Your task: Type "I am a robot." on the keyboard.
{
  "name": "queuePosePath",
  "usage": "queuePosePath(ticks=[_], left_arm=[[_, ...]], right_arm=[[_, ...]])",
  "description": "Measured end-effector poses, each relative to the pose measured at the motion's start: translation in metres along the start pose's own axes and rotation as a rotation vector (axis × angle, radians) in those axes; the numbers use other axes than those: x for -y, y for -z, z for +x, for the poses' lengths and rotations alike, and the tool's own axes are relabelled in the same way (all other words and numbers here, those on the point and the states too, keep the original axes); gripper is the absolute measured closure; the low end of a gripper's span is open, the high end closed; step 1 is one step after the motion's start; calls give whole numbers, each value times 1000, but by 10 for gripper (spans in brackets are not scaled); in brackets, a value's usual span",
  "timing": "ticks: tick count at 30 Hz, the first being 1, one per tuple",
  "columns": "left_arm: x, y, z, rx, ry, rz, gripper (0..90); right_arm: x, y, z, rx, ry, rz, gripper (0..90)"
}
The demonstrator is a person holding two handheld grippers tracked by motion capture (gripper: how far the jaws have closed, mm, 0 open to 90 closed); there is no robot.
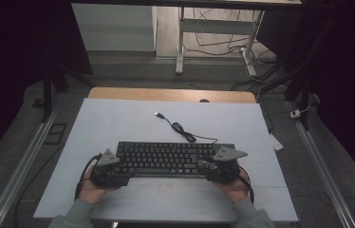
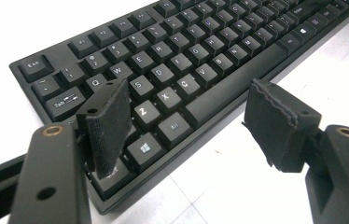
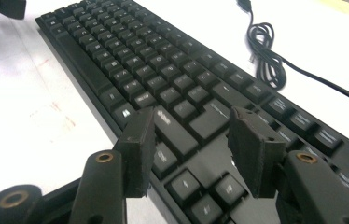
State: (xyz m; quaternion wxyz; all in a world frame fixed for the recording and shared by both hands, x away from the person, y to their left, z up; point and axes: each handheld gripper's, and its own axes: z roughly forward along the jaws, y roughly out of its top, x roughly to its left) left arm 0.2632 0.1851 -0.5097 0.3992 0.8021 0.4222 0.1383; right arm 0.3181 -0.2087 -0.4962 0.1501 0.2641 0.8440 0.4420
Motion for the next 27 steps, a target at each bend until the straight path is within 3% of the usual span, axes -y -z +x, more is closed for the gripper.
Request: queuePosePath(ticks=[19, 27], left_arm=[[27, 31, 1, -23, -1, -46, 308], [27, 31, 0, -17, -6, -53, 308]], right_arm=[[40, 58, -15, 86, -24, -29, 485], [49, 68, -23, 93, -45, -30, 480]])
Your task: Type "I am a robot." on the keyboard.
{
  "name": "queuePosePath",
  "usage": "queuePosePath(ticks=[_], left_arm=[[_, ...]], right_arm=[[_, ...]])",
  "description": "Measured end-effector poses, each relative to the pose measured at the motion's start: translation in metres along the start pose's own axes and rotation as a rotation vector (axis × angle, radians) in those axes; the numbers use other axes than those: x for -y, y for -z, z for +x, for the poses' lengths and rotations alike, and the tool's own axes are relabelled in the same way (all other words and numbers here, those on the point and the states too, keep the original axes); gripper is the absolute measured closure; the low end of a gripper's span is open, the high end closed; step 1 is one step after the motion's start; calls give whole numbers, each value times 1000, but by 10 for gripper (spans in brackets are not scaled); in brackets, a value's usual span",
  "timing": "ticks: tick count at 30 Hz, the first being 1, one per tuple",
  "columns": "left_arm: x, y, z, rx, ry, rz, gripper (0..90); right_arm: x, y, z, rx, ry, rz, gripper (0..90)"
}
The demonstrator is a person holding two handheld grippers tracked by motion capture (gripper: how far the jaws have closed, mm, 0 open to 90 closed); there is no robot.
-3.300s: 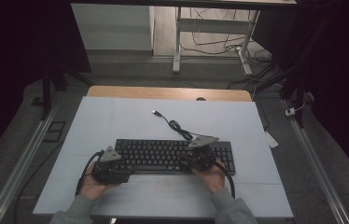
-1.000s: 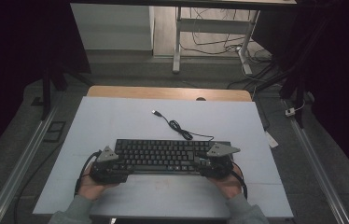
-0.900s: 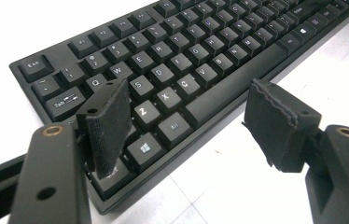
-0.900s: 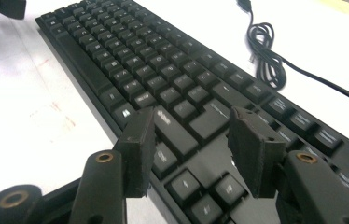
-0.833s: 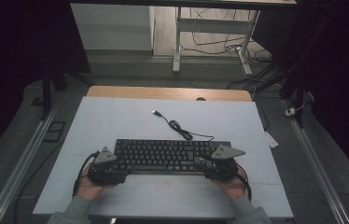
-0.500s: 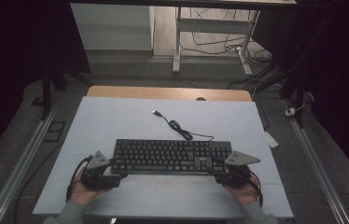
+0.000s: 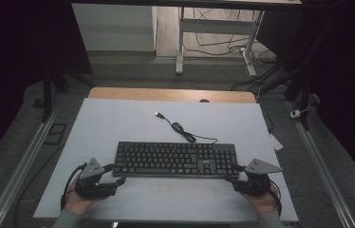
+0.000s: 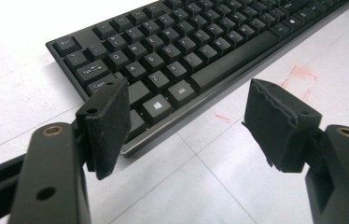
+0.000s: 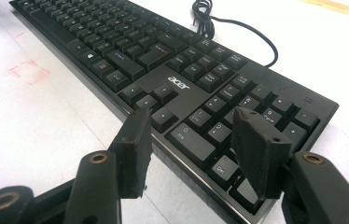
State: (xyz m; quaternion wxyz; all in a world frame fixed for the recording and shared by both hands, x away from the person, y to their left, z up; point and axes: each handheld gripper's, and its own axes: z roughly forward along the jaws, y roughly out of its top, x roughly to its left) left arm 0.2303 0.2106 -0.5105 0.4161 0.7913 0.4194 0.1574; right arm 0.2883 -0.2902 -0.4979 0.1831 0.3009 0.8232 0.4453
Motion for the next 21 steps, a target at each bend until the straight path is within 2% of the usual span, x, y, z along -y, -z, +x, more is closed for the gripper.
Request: queuePosePath(ticks=[21], left_arm=[[0, -1, 2, 0, 3, 1, 307]], right_arm=[[-1, -2, 2, -10, 17, -2, 478]])
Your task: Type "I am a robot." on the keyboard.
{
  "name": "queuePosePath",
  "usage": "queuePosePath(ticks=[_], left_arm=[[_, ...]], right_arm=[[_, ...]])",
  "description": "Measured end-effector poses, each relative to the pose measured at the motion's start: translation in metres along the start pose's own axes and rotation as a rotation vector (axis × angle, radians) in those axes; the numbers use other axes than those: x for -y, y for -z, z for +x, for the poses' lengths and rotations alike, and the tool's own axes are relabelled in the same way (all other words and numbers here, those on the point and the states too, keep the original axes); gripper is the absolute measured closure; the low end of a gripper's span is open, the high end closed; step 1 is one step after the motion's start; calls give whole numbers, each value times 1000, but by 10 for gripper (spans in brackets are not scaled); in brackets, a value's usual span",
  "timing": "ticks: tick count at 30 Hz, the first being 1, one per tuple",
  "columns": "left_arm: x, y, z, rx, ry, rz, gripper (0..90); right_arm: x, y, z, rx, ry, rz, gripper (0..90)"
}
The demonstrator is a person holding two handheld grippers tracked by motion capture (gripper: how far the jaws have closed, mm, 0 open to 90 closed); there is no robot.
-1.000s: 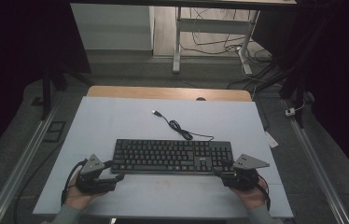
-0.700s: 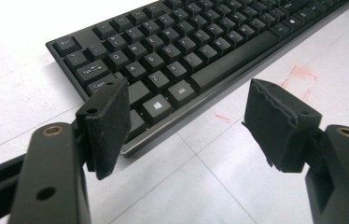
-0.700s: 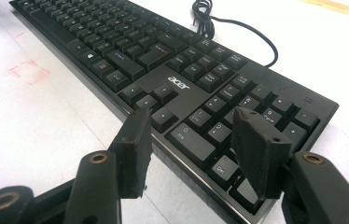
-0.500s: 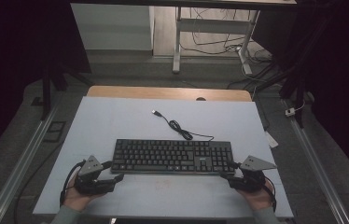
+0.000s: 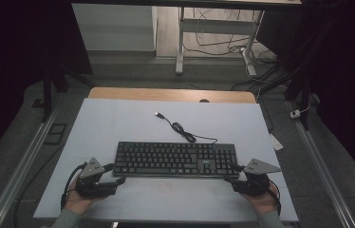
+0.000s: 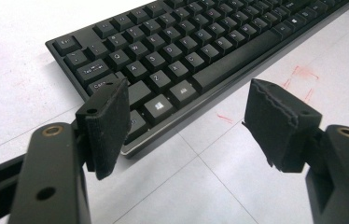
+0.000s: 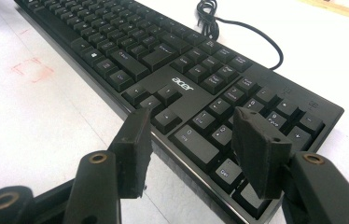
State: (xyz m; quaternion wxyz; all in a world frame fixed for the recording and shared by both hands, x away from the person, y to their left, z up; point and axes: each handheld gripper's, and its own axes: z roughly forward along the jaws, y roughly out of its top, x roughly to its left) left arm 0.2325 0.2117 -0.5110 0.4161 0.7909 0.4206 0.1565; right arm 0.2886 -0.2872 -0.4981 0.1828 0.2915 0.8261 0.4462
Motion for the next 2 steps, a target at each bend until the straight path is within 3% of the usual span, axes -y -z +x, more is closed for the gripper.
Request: queuePosePath(ticks=[2], left_arm=[[0, 0, 0, 0, -1, -1, 306]], right_arm=[[0, 0, 0, 0, 2, -2, 478]])
